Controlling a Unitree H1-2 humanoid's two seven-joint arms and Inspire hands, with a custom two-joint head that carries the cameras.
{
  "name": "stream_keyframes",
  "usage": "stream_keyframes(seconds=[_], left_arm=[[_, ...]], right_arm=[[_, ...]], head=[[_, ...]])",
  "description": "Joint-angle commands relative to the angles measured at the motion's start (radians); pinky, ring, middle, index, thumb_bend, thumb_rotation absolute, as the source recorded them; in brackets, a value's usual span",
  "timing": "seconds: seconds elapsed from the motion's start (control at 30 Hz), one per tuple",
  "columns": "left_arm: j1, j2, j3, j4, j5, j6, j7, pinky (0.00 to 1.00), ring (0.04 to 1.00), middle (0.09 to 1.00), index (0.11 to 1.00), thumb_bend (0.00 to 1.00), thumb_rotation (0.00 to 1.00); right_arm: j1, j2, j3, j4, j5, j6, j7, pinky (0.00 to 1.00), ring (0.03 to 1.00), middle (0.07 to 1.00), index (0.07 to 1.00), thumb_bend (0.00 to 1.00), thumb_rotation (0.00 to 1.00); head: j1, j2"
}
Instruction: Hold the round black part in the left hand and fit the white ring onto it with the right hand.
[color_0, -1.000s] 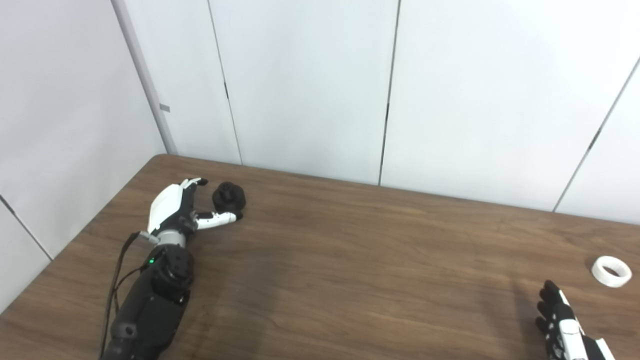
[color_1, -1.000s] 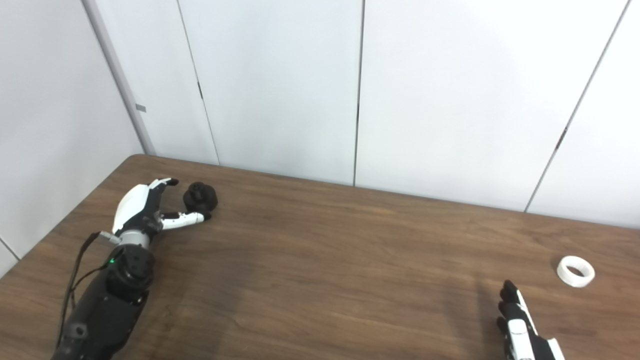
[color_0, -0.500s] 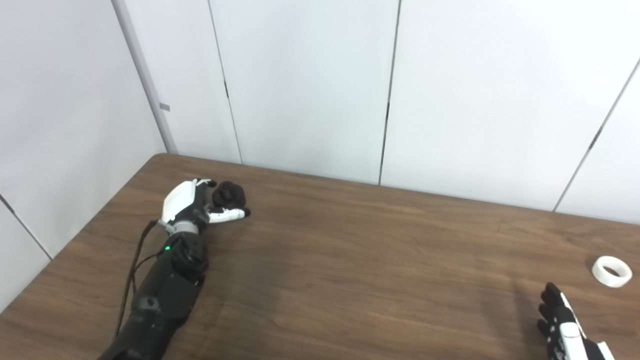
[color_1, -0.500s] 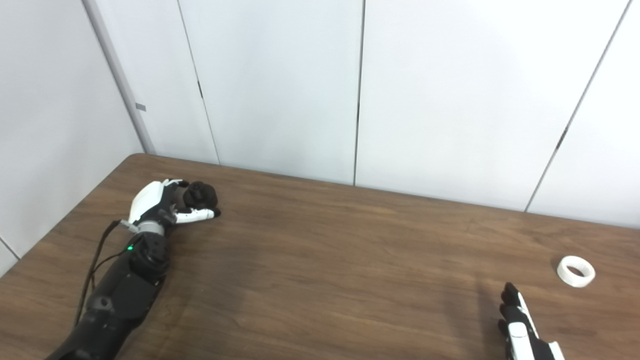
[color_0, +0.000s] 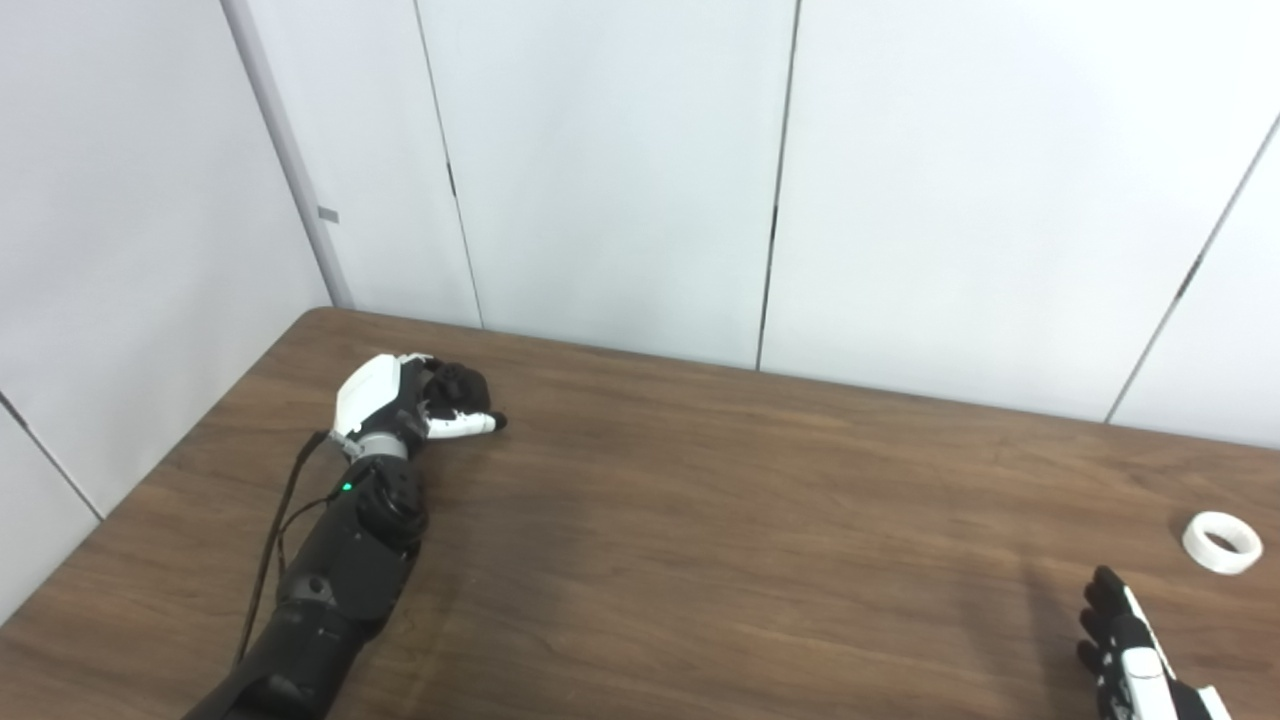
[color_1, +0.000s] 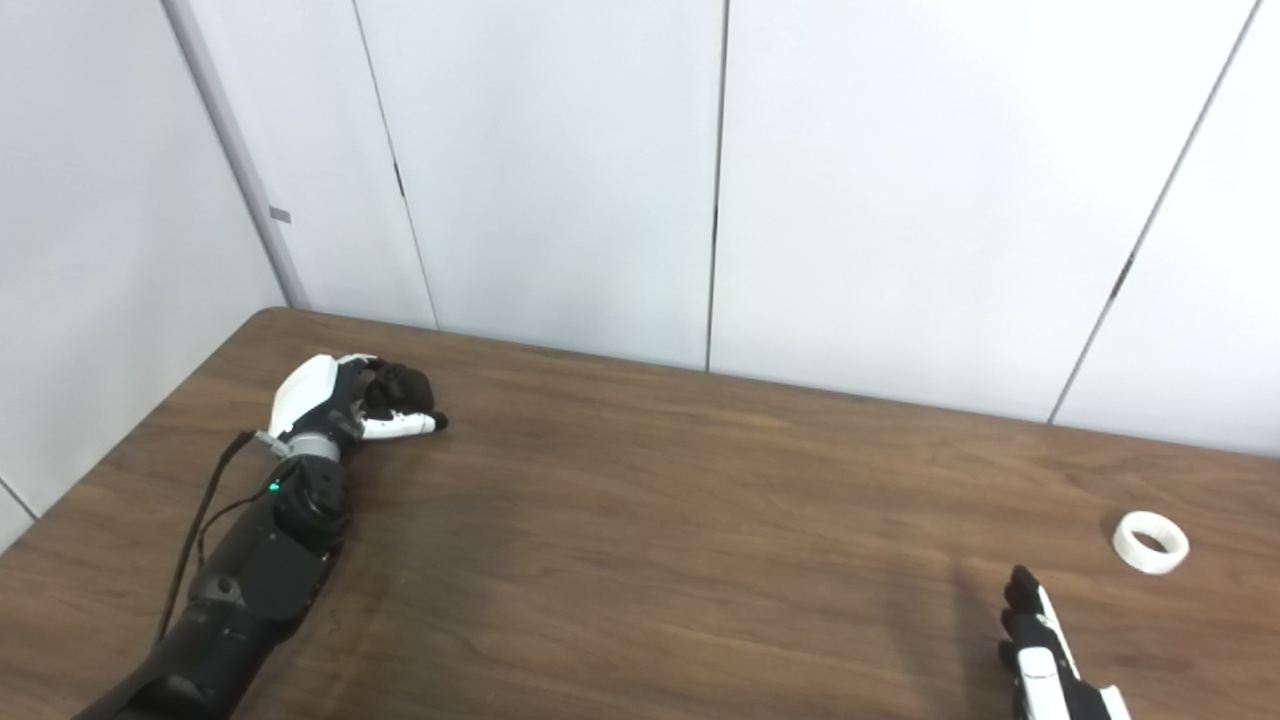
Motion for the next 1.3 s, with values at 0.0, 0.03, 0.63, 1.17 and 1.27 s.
stream_keyframes(seconds=[0.0, 0.03, 0.63, 1.17, 1.27], left_arm=[[-0.049, 0.026, 0.001, -0.024, 0.004, -0.013, 0.028, 1.0, 0.981, 0.932, 0.806, 1.0, 0.36], [-0.049, 0.026, 0.0, -0.026, 0.004, -0.01, 0.027, 1.0, 0.982, 0.932, 0.805, 1.0, 0.35], [-0.025, 0.044, 0.005, -0.03, -0.011, 0.005, 0.026, 1.0, 0.979, 0.911, 0.767, 0.97, 0.33], [-0.011, 0.041, 0.008, -0.017, -0.03, -0.078, 0.081, 1.0, 0.892, 0.751, 0.482, 0.52, 0.05], [-0.008, 0.043, 0.006, -0.018, -0.03, -0.081, 0.086, 1.0, 0.884, 0.748, 0.483, 0.52, 0.05]], right_arm=[[-0.011, -0.001, -0.003, -0.041, 0.001, -0.009, -0.006, 1.0, 1.0, 1.0, 1.0, 0.35, 1.0], [-0.011, -0.003, -0.003, -0.041, -0.001, -0.008, -0.006, 1.0, 1.0, 1.0, 1.0, 0.35, 1.0], [-0.011, -0.016, -0.006, -0.042, 0.002, 0.0, 0.001, 1.0, 1.0, 1.0, 1.0, 0.37, 1.0], [-0.013, -0.017, -0.014, -0.043, 0.02, 0.0, 0.003, 1.0, 1.0, 1.0, 1.0, 0.38, 1.0], [-0.014, -0.016, -0.015, -0.042, 0.025, -0.002, 0.003, 1.0, 1.0, 1.0, 1.0, 0.39, 1.0]], head=[[0.002, 0.002], [0.002, 0.002], [0.006, 0.009], [0.006, 0.006], [0.005, 0.005]])
